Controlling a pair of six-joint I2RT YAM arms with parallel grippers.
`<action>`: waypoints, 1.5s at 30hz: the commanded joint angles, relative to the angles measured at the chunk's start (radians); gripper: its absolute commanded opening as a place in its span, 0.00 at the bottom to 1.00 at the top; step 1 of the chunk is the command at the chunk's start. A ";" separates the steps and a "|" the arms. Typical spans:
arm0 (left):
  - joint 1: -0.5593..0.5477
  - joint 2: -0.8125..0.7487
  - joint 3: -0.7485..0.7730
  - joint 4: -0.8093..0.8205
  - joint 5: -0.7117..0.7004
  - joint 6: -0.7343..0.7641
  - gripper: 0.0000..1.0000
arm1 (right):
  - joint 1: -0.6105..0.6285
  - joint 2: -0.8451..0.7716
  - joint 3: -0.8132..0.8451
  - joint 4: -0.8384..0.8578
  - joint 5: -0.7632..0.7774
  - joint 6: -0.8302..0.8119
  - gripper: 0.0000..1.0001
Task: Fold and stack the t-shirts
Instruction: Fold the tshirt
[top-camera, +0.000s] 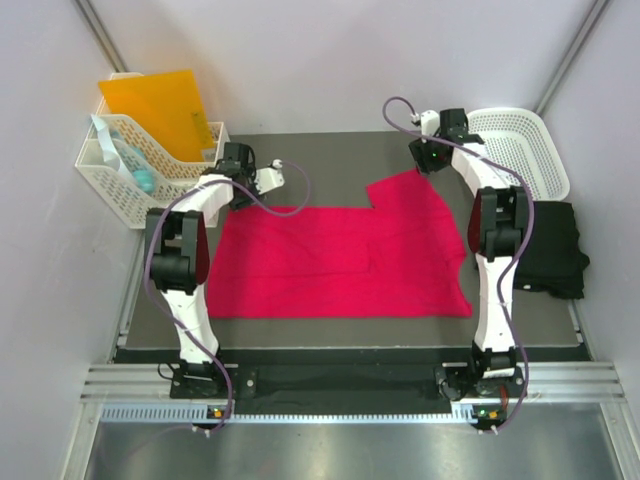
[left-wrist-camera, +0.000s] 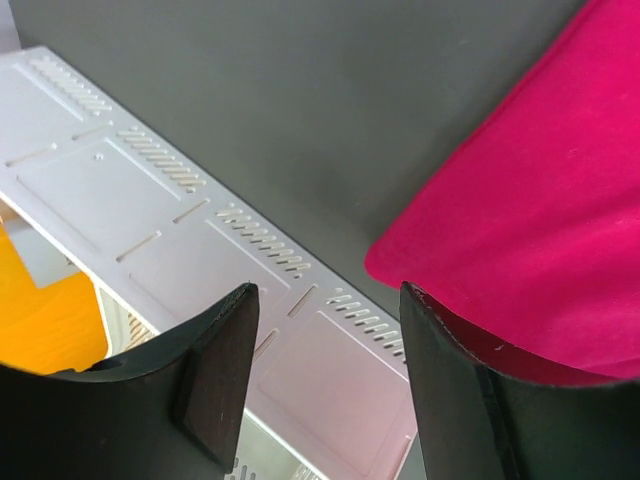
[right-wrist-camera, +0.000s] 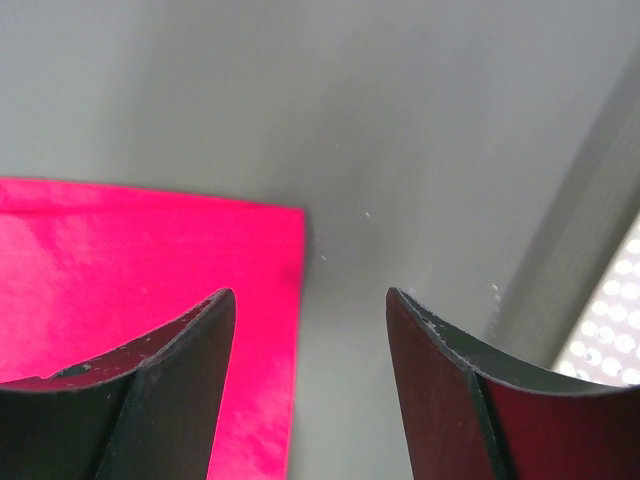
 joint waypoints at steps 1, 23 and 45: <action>-0.020 -0.007 -0.010 0.046 -0.026 0.036 0.63 | -0.008 0.015 0.061 0.030 -0.075 0.093 0.62; -0.083 -0.045 -0.013 0.031 -0.046 0.090 0.63 | -0.065 0.083 0.098 -0.013 -0.242 0.220 0.64; -0.122 -0.117 -0.036 -0.046 -0.074 0.120 0.63 | -0.097 0.135 0.098 -0.002 -0.503 0.346 0.61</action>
